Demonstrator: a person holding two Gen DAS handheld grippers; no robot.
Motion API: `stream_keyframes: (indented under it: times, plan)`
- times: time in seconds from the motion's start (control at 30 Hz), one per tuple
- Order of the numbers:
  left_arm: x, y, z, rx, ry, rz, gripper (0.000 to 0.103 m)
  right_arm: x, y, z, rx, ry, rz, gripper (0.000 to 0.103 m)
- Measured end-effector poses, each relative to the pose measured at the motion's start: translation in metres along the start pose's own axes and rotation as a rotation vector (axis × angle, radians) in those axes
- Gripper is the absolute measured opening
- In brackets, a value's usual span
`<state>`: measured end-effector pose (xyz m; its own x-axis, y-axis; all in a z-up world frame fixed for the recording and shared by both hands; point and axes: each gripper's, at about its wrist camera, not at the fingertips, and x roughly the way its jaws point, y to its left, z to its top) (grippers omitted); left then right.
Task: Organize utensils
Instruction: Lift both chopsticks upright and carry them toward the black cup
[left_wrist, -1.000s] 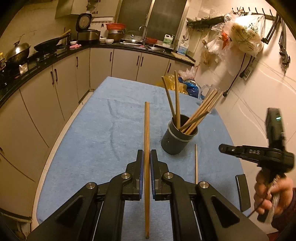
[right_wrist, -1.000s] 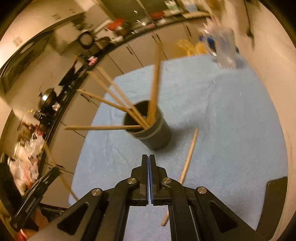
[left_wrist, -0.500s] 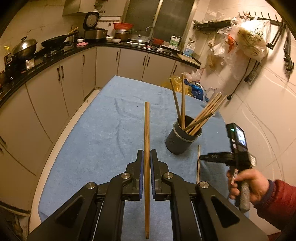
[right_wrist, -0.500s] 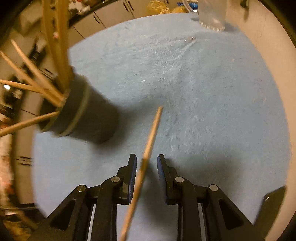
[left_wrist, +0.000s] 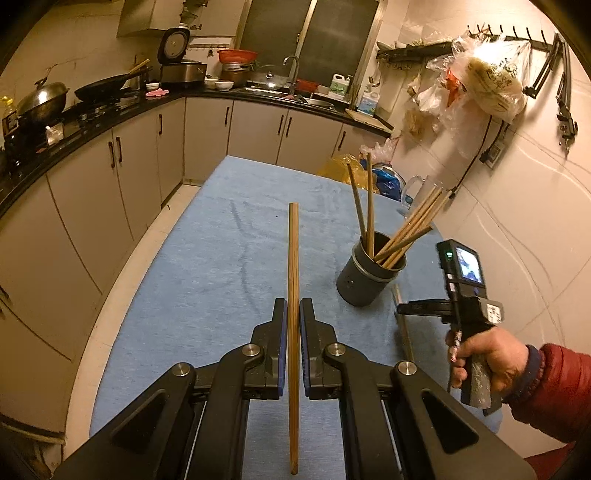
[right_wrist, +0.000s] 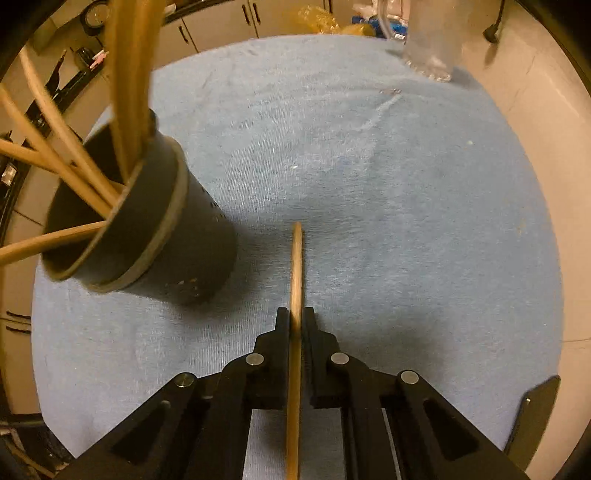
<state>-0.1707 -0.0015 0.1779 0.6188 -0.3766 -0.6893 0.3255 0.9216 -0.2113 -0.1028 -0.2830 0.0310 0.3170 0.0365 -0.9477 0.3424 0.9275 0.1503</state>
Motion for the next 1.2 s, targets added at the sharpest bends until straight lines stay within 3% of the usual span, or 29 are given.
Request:
stream_keyframes:
  times: [0.1,0.33,1.2]
  plan:
    - [-0.002,0.0,0.0,-0.009,-0.01,0.007,0.006,-0.026,0.001,-0.009,0.008,-0.081,0.056,0.006]
    - [-0.004,-0.004,0.002,-0.019,-0.033,0.014,0.006,-0.073,-0.008,-0.026,-0.002,-0.23,0.094,0.006]
    - [0.013,-0.034,0.025,-0.002,-0.055,0.013,0.006,-0.145,-0.042,-0.01,-0.002,-0.442,0.194,0.006]
